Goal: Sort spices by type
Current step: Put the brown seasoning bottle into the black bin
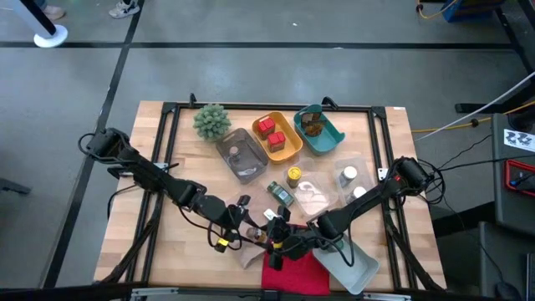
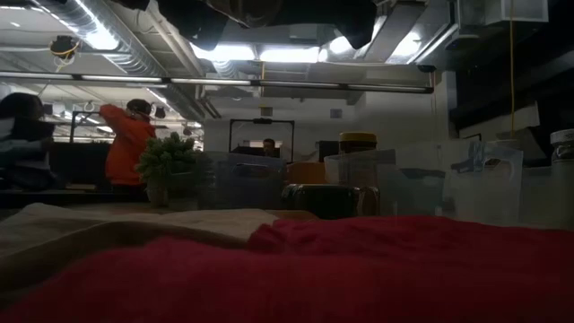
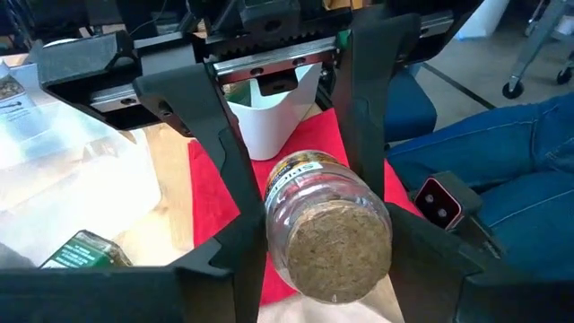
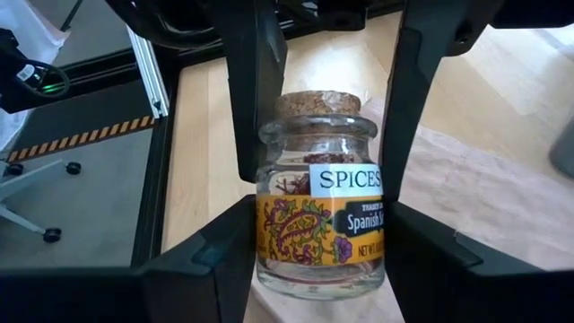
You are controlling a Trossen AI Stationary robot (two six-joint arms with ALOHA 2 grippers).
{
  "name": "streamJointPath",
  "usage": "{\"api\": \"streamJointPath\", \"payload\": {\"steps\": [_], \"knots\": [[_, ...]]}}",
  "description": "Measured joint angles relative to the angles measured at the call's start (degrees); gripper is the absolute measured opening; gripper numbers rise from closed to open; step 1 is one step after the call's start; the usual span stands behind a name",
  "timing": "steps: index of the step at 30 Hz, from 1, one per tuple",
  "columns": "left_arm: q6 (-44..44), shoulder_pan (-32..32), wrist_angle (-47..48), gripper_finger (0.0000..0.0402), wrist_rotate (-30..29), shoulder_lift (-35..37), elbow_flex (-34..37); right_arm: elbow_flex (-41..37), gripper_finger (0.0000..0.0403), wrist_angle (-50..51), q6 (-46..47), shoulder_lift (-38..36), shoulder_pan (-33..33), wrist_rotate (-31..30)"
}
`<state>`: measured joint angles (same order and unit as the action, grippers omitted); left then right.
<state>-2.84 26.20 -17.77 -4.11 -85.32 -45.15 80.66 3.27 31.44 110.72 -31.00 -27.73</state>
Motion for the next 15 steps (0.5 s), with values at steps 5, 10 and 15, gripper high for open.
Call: {"api": "streamJointPath", "payload": {"steps": [5, 10, 15], "knots": [[-0.13, 0.0, -0.71, 0.0172, 0.55, 0.0, 0.0, 0.0, 0.0216, -0.34, -0.02, 0.0, -0.05, 0.45], [-0.12, 0.03, -0.69, 0.0161, 0.89, -0.02, 0.0, 0.02, 0.0232, -0.46, -0.27, 0.0, 0.34, 4.05], [-0.12, 0.0, -0.71, 0.0161, 0.47, -0.02, 0.02, 0.02, 0.0254, -0.44, -0.11, 0.0, 0.79, 6.88]]}}
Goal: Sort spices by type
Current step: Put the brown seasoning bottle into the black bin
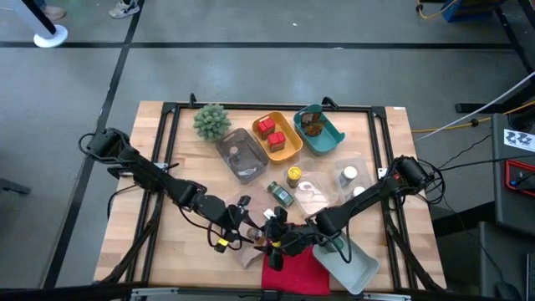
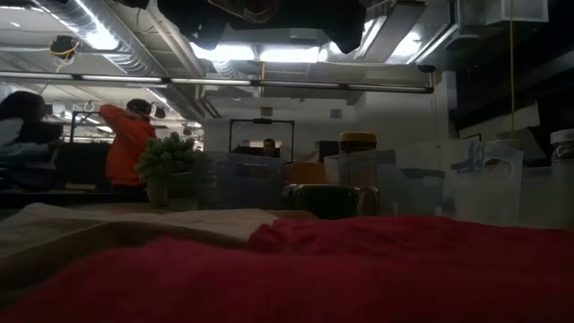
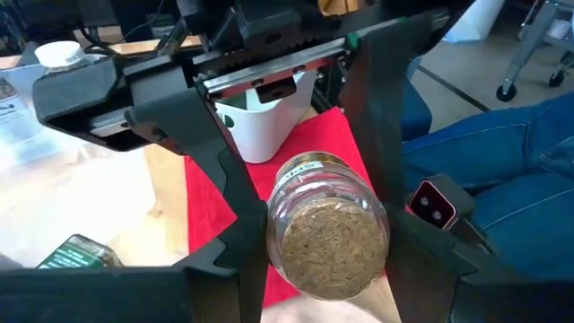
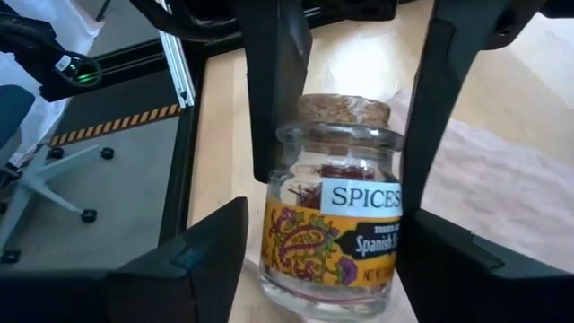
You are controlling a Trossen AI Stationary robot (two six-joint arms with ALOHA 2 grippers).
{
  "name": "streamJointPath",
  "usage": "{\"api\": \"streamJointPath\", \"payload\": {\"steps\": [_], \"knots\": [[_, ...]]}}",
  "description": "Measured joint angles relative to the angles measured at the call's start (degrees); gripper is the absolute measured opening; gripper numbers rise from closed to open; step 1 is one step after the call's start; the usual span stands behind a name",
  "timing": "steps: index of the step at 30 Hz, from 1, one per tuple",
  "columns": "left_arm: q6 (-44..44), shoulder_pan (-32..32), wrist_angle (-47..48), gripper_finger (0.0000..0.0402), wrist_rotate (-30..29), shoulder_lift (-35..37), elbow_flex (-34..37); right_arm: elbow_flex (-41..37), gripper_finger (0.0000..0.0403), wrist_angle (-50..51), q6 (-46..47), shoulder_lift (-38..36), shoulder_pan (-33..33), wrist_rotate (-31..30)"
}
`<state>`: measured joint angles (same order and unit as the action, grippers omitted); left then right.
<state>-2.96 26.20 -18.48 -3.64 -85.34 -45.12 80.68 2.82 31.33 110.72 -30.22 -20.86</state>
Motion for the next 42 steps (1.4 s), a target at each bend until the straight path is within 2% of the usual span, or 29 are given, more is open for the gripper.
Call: {"api": "streamJointPath", "payload": {"steps": [5, 11, 25, 32, 42], "knots": [[0.0, 0.04, -0.14, 0.0161, -0.14, 0.0, 0.0, 0.02, 0.0266, 0.02, -0.37, 0.0, 0.31, 0.02], [-0.02, 0.0, -0.17, 0.0161, -0.42, 0.0, 0.0, 0.09, 0.0261, 1.97, -1.97, -0.01, 0.31, -0.23], [-6.05, -2.45, -0.15, 0.0162, -0.18, 0.13, 0.02, 0.09, 0.026, 18.84, -1.45, -4.91, 0.35, -0.08], [-5.87, -7.79, 2.86, 0.0163, -0.38, 3.8, -0.05, 0.09, 0.026, 27.66, 1.87, -9.4, 0.24, 0.54], [-3.57, -20.1, 19.41, 0.0165, -2.03, 13.99, -0.09, 0.07, 0.026, 30.13, 2.02, -14.54, 0.26, 0.92]]}}
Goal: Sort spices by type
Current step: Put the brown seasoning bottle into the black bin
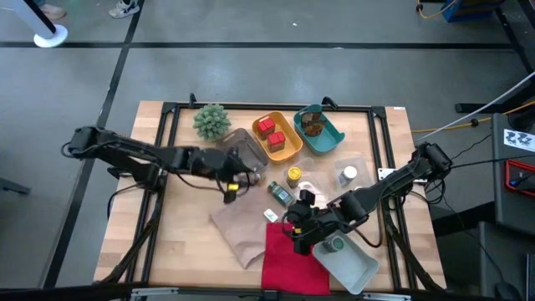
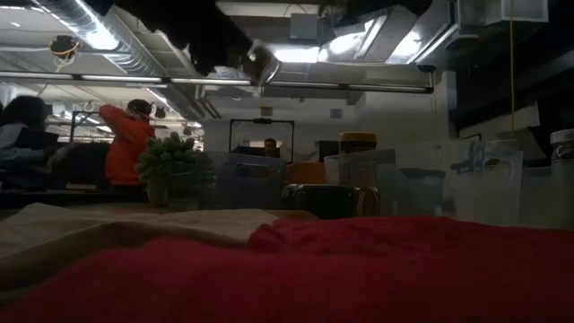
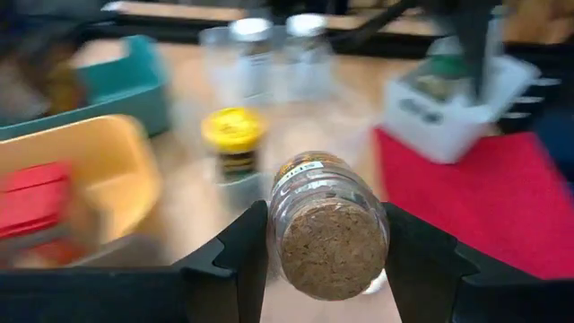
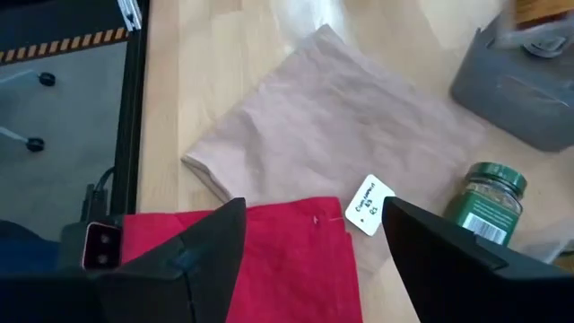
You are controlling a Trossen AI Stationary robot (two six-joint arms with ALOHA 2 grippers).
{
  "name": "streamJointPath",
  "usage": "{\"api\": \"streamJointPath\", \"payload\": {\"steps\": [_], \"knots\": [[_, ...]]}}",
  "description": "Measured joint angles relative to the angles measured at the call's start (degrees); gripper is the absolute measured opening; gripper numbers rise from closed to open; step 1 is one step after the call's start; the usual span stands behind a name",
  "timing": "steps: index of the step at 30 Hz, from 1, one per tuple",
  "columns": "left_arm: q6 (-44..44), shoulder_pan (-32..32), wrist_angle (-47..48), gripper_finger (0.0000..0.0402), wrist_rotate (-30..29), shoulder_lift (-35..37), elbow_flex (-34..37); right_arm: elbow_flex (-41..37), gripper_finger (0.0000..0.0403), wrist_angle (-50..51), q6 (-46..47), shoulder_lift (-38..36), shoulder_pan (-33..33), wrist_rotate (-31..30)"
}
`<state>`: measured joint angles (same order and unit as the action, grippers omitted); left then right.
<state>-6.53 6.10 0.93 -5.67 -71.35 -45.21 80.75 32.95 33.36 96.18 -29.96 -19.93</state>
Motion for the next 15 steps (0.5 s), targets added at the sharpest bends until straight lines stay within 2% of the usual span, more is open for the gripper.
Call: {"api": "streamJointPath", "payload": {"steps": [6, 15], "knots": [[0.99, -8.46, 11.35, 0.0168, -2.75, 3.14, -0.02, -0.02, 0.026, 0.17, -0.01, -0.47, -0.01, 0.02], [0.44, -18.17, 23.41, 0.0171, -3.55, 1.65, 0.0, -0.02, 0.026, 0.15, -0.01, -0.55, -0.02, 0.05]]}}
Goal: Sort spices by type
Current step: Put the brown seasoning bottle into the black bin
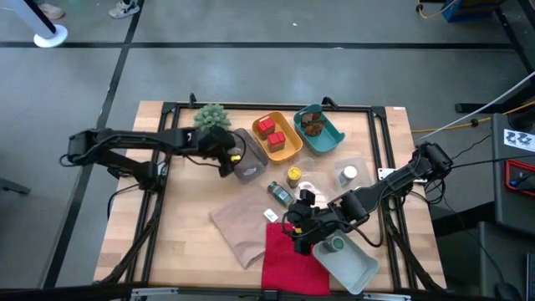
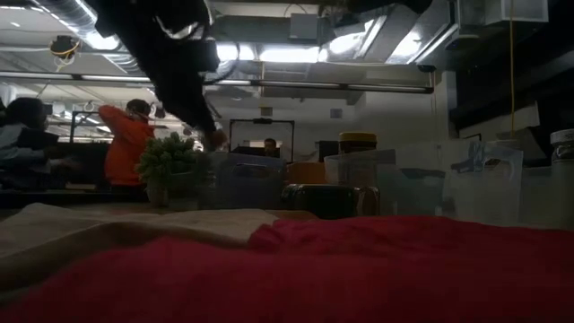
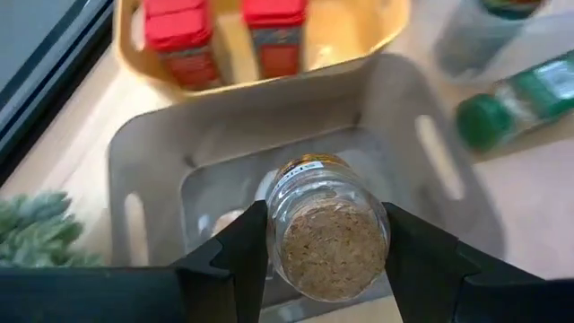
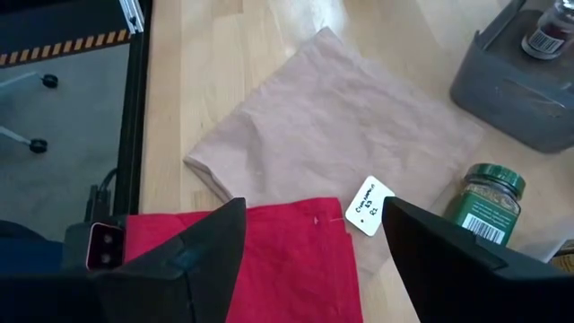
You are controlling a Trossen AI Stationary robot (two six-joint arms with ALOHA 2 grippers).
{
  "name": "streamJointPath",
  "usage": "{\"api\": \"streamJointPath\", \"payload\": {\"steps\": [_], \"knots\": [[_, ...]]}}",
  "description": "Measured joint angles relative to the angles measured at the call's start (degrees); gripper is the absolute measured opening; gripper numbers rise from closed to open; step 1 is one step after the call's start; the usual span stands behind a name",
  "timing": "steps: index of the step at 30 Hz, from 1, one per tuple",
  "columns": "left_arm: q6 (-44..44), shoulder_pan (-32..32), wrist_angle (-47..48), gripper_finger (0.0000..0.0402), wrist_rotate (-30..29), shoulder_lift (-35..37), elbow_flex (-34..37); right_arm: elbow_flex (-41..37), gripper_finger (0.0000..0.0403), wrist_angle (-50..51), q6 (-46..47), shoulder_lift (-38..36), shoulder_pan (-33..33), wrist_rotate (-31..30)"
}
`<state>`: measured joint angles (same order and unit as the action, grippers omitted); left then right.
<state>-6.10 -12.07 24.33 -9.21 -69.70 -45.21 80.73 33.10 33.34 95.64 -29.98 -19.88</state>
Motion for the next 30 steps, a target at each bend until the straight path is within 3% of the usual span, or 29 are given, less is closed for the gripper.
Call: {"api": "streamJointPath", "payload": {"steps": [20, 30], "knots": [[-2.9, -1.43, 3.48, 0.0172, 0.0, -12.46, 0.02, 0.0, 0.026, -0.02, 0.0, 0.0, 0.01, 0.0], [-2.2, -1.61, 3.13, 0.0172, 0.0, -14.47, 0.0, 0.0, 0.026, -0.02, 0.0, 0.0, 0.0, 0.0]]}}
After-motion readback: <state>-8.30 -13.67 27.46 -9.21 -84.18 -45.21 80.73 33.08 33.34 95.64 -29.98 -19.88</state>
